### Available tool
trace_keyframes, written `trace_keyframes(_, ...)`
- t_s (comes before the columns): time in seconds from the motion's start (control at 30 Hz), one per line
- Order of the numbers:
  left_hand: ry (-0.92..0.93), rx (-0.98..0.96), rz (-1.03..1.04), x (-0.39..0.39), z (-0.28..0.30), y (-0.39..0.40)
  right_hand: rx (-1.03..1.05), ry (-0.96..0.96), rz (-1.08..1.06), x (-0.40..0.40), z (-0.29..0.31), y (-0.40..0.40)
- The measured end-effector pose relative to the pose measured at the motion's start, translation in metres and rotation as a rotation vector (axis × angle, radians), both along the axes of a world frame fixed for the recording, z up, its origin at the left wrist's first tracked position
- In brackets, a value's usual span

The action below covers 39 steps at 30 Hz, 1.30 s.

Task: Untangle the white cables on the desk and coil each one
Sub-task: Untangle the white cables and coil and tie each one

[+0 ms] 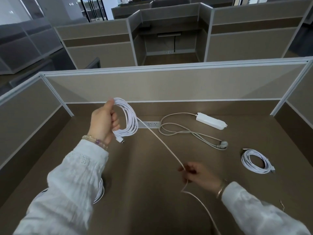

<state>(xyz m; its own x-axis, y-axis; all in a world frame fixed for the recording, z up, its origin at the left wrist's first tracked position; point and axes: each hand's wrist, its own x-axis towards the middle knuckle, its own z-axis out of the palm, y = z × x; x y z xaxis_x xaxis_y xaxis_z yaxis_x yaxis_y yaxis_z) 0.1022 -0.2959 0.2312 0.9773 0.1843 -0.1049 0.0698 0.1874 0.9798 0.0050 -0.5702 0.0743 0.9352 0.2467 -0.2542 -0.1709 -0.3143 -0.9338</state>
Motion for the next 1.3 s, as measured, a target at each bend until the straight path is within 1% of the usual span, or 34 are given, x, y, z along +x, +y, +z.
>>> trace_keyframes(0.07, -0.029, 0.002, 0.058, -0.001, 0.004, -0.005, -0.036, -0.015, -0.024, -0.010, 0.000, 0.011)
trace_keyframes(0.13, -0.052, 0.047, 0.066, -0.002, 0.003, -0.011, -0.114, -0.052, -0.043, -0.019, 0.010, 0.023)
trace_keyframes(0.2, -0.080, 0.165, 0.037, -0.002, -0.002, -0.017, -0.273, -0.148, 0.013, -0.023, 0.028, 0.034)
trace_keyframes(0.27, -0.106, 0.264, -0.013, 0.001, -0.010, -0.021, -0.414, -0.284, 0.103, -0.022, 0.050, 0.041)
trace_keyframes(0.4, -0.076, 0.440, -0.187, 0.003, -0.026, -0.024, -0.527, -0.502, 0.257, -0.020, 0.090, 0.053)
trace_keyframes(0.47, -0.051, 0.518, -0.321, -0.004, -0.030, -0.029, -0.526, -0.602, 0.259, -0.019, 0.109, 0.059)
trace_keyframes(0.53, -0.028, 0.603, -0.426, -0.014, -0.030, -0.037, -0.480, -0.694, 0.236, -0.014, 0.125, 0.062)
trace_keyframes(0.6, 0.012, 0.619, -0.535, -0.025, -0.027, -0.047, -0.463, -0.749, 0.207, -0.006, 0.135, 0.063)
trace_keyframes(0.67, 0.088, 0.524, -0.644, -0.035, -0.025, -0.055, -0.493, -0.779, 0.180, 0.005, 0.137, 0.059)
trace_keyframes(0.77, 0.238, 0.375, -0.740, -0.041, -0.023, -0.060, -0.558, -0.865, 0.138, 0.017, 0.135, 0.049)
trace_keyframes(0.9, 0.432, 0.141, -0.945, -0.037, -0.022, -0.058, -0.507, -0.859, 0.070, 0.028, 0.126, 0.035)
trace_keyframes(0.97, 0.498, 0.062, -1.053, -0.034, -0.021, -0.058, -0.453, -0.814, 0.030, 0.030, 0.124, 0.028)
trace_keyframes(1.1, 0.590, -0.051, -1.207, -0.026, -0.020, -0.054, -0.229, -0.663, -0.013, 0.031, 0.116, 0.011)
trace_keyframes(1.2, 0.641, -0.236, -1.233, -0.018, -0.019, -0.041, -0.141, -0.583, -0.064, 0.031, 0.103, -0.004)
trace_keyframes(1.3, 0.617, -0.344, -1.239, -0.012, -0.017, -0.028, -0.097, -0.529, -0.237, 0.029, 0.087, -0.015)
